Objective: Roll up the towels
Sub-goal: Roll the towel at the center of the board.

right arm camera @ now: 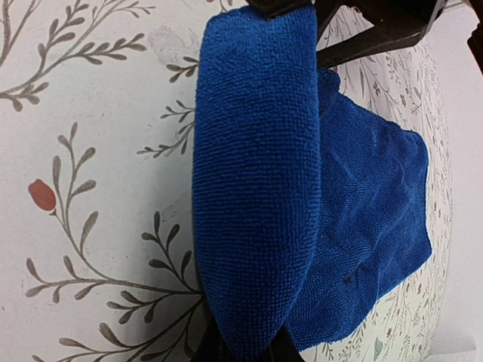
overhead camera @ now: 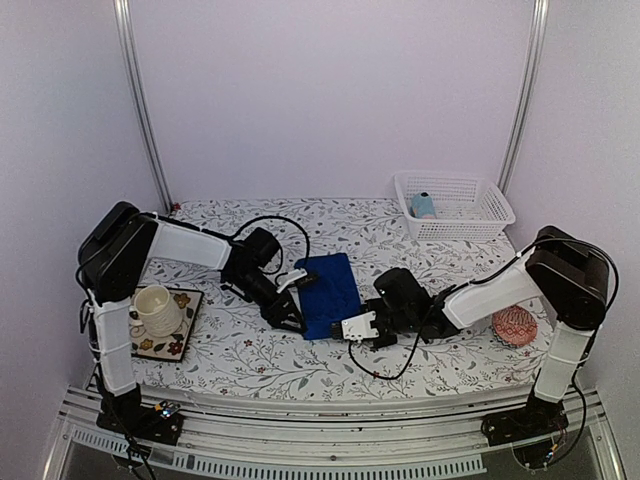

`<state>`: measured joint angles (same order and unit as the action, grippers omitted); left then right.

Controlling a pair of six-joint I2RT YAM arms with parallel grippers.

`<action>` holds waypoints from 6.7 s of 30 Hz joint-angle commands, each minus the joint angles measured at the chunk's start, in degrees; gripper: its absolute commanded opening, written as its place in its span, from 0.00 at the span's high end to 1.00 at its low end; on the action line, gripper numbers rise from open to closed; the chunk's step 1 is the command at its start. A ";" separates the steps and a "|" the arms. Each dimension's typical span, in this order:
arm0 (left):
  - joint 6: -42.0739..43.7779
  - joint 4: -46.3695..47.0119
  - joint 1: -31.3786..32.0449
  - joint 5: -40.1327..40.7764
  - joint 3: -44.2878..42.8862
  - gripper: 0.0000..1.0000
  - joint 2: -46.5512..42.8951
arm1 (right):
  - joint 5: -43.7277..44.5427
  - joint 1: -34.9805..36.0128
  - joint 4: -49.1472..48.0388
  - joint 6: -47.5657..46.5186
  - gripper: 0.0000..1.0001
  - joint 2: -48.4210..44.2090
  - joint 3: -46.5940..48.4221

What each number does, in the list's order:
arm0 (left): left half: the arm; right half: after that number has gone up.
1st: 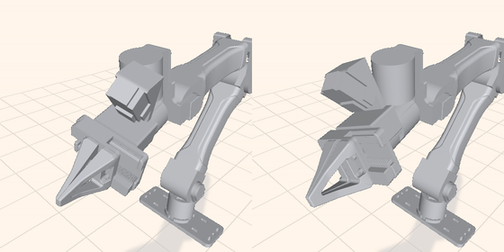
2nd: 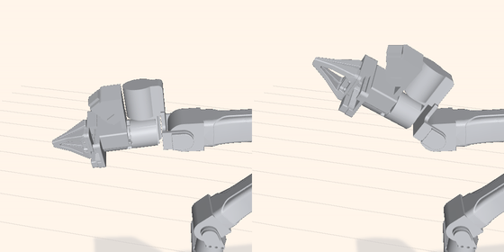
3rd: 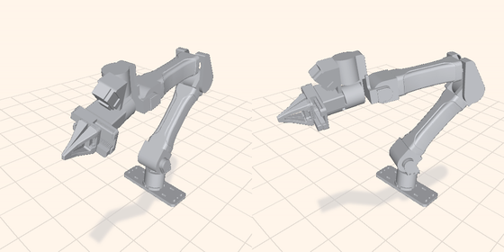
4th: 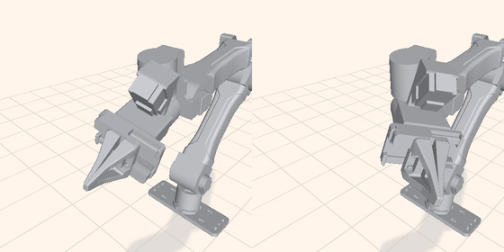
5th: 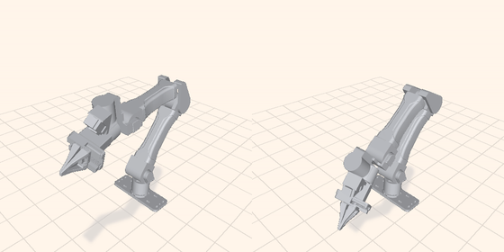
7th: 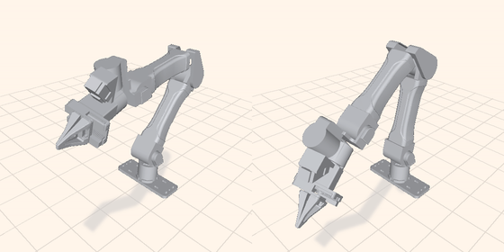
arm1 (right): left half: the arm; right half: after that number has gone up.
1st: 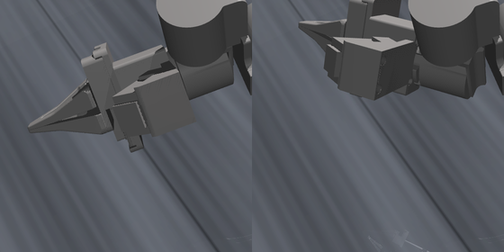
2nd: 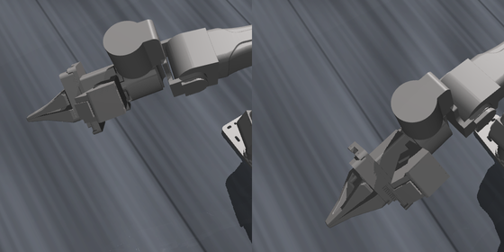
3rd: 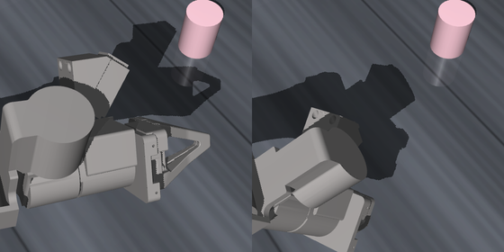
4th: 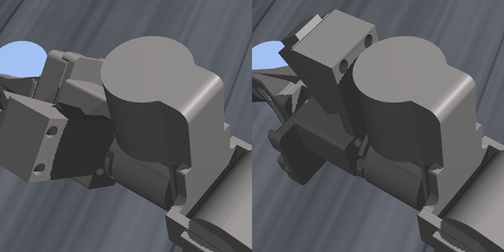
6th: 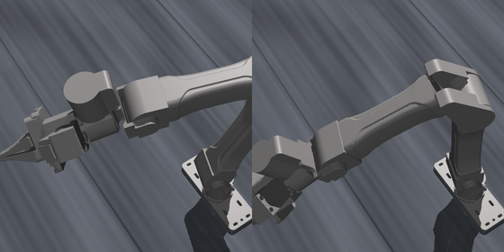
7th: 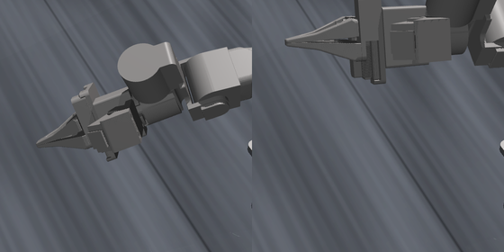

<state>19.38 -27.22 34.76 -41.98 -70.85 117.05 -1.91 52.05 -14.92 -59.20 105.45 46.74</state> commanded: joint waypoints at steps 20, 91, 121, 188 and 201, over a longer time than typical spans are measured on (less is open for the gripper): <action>4.28 23.07 4.28 30.41 25.38 0.29 -23.83 | -17.05 -2.97 30.29 9.47 0.97 -1.21 12.52; 20.61 47.37 25.73 52.40 32.79 0.54 -17.43 | -25.16 -6.25 46.66 17.89 0.95 9.09 24.72; 12.38 15.88 17.70 23.87 15.79 1.00 -10.97 | -12.27 -8.51 31.59 14.55 0.48 -4.92 12.44; 4.18 5.89 1.96 13.72 9.08 0.29 -9.37 | -12.52 -1.04 16.20 4.85 0.94 -2.78 4.12; 11.73 25.35 11.57 36.42 26.91 0.23 -23.50 | -22.40 -2.06 28.56 10.36 0.94 0.70 11.54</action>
<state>26.28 -11.77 41.21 -15.46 -48.95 97.08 -18.09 50.57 7.38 -52.07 103.98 55.99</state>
